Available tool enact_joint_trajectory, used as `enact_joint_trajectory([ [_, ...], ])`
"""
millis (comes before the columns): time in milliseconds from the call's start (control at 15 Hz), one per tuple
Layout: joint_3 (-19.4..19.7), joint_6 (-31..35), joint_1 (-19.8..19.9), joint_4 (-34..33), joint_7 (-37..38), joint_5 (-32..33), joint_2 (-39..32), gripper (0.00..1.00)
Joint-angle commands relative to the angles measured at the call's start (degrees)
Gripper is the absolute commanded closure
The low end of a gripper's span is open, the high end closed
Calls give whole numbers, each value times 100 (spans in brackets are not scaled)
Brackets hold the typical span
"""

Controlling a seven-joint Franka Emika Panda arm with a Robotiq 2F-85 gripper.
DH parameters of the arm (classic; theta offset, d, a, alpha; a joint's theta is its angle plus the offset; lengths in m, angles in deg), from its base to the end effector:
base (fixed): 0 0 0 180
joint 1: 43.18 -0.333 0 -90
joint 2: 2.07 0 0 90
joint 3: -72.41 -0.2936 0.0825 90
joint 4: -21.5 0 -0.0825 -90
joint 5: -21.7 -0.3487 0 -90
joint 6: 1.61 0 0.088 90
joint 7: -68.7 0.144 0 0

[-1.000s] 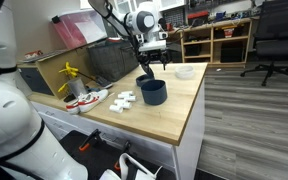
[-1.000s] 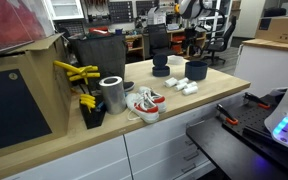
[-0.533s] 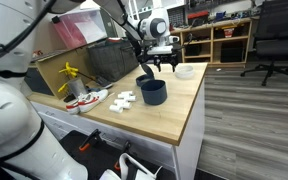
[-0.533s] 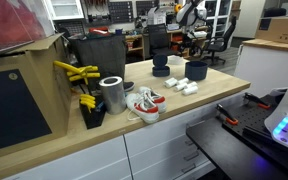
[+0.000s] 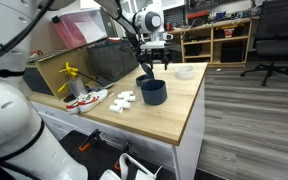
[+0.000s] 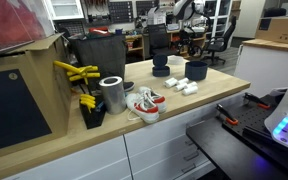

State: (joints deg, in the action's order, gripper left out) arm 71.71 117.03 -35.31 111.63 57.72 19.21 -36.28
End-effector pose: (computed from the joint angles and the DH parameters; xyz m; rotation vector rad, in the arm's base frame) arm 0.6364 -0.0772 0.2489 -3.0785 -0.0646 0.1407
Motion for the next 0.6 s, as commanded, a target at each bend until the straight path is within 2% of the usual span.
enact_joint_trajectory([
  [0,24,-506,-222,660,57,139,756,0],
  [533,-139,-51,-868,2419,368,319,2039,0],
])
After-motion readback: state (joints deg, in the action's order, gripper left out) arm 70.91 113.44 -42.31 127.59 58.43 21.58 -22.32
